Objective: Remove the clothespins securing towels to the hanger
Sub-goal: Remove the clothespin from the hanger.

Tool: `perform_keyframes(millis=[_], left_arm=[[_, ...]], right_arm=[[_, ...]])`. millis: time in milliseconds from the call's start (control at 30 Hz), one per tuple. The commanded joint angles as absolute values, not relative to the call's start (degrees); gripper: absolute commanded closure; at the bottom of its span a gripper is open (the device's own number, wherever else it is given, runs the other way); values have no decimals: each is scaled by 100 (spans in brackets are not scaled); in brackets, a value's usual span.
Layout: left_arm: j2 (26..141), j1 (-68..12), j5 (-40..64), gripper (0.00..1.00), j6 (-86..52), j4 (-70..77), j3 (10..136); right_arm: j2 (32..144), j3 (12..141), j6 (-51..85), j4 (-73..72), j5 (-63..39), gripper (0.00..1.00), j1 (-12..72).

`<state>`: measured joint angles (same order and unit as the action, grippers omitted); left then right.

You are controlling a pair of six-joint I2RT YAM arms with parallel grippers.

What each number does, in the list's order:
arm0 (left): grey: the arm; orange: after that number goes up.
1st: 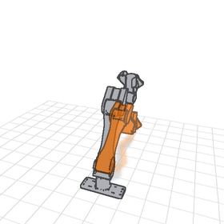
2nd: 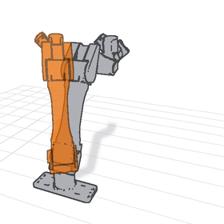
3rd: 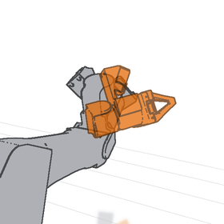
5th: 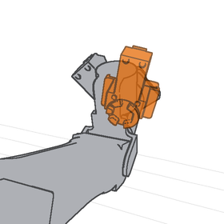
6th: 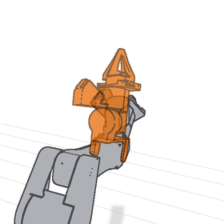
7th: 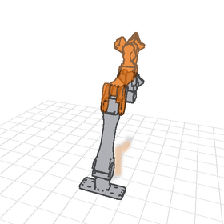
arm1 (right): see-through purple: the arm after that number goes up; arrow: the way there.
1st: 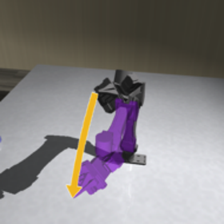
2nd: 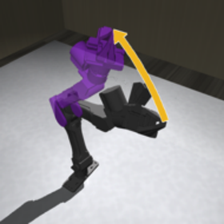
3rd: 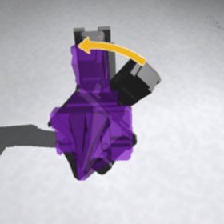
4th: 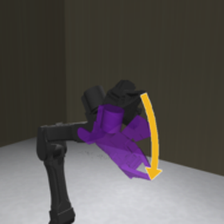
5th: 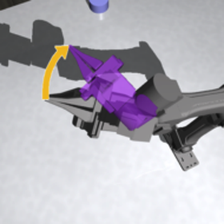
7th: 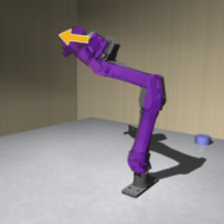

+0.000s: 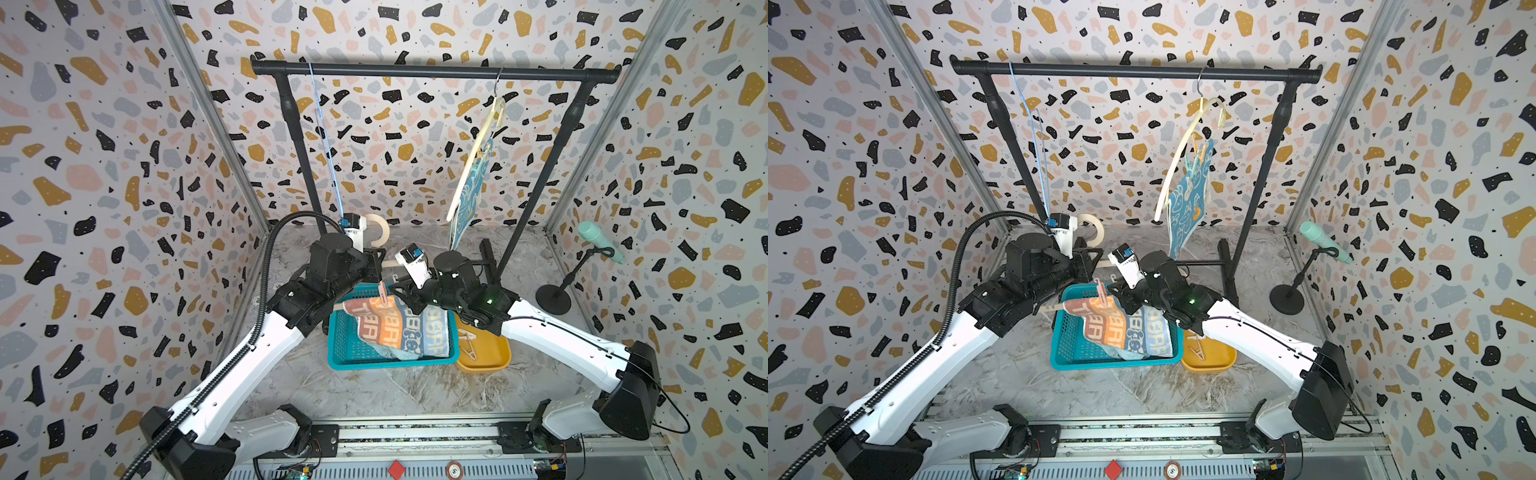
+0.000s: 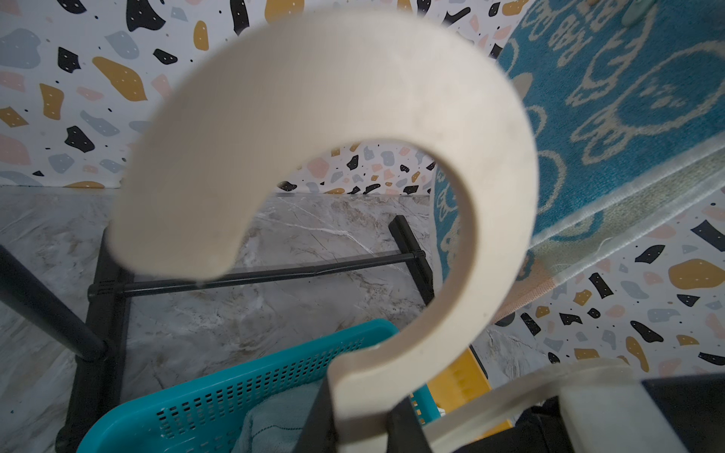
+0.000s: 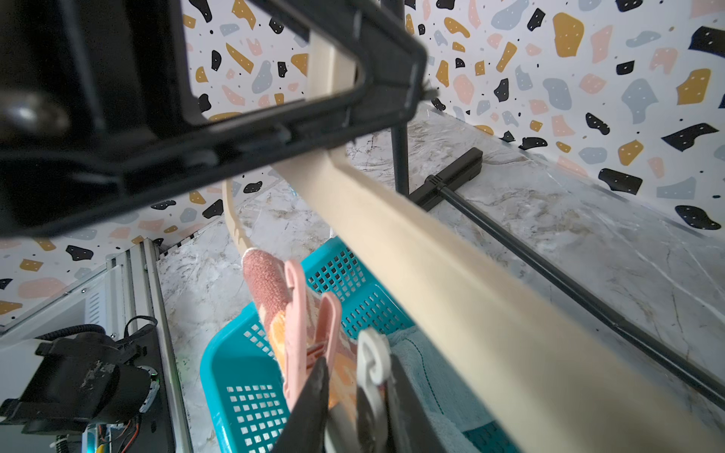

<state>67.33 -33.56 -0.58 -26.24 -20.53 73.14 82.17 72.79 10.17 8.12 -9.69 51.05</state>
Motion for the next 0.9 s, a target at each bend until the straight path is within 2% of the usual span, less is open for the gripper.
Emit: perform_keyframes(millis=[0, 200, 867], left_arm=[[6732, -3411, 4, 100, -2568, -1793, 7569], [6734, -3410, 0, 100, -2567, -1799, 7574], [6688, -3429, -62, 100, -2611, -1764, 7353]], right_arm=[[7996, 7273, 1028, 732, -1050, 82, 5089], [8007, 7269, 1037, 715, -1053, 100, 5085], [7938, 7234, 1159, 385, -960, 100, 5091]])
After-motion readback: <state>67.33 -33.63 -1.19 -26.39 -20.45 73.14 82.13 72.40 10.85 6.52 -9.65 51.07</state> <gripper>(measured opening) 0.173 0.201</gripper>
